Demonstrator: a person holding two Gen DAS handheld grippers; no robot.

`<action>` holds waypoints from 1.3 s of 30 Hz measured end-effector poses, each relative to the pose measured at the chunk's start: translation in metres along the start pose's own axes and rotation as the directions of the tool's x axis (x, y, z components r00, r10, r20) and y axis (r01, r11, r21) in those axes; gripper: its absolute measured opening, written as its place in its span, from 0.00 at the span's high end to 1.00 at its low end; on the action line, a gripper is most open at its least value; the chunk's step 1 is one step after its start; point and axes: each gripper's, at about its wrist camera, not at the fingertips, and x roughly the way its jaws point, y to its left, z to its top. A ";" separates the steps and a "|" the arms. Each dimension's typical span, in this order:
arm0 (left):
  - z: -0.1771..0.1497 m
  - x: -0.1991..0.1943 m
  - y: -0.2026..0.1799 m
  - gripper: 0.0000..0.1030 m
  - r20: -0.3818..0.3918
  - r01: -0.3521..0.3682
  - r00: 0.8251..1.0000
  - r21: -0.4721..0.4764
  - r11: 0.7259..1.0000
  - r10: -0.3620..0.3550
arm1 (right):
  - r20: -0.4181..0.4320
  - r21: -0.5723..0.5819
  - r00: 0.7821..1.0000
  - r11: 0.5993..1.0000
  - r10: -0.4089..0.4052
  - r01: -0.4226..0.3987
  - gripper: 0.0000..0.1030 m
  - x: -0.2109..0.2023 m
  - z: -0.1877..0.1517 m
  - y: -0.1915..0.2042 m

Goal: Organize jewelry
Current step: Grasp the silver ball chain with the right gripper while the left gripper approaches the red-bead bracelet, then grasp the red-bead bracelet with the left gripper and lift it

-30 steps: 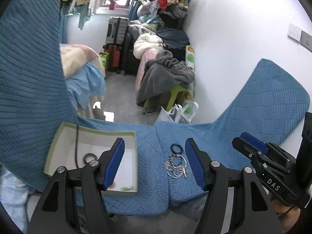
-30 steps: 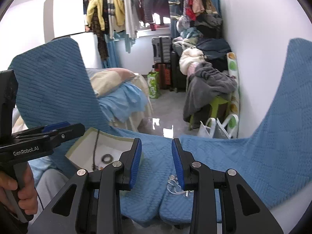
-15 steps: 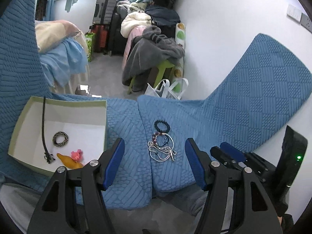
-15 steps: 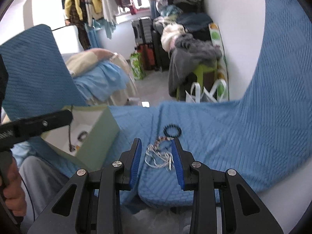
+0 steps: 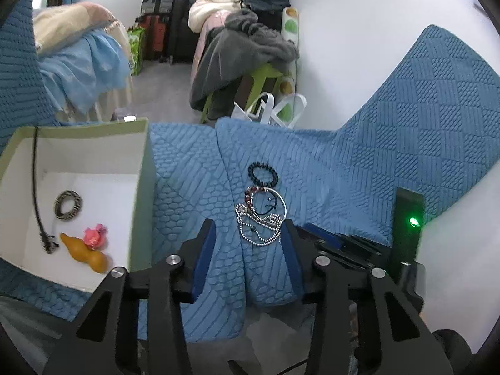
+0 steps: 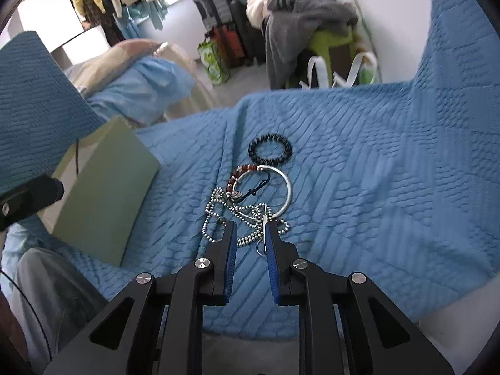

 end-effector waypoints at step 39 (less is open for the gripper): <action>0.019 0.149 -0.037 0.70 -0.177 0.019 0.984 0.159 0.987 0.010 | 0.015 0.088 0.999 0.995 -0.050 0.048 0.96 -0.004 0.006 -0.048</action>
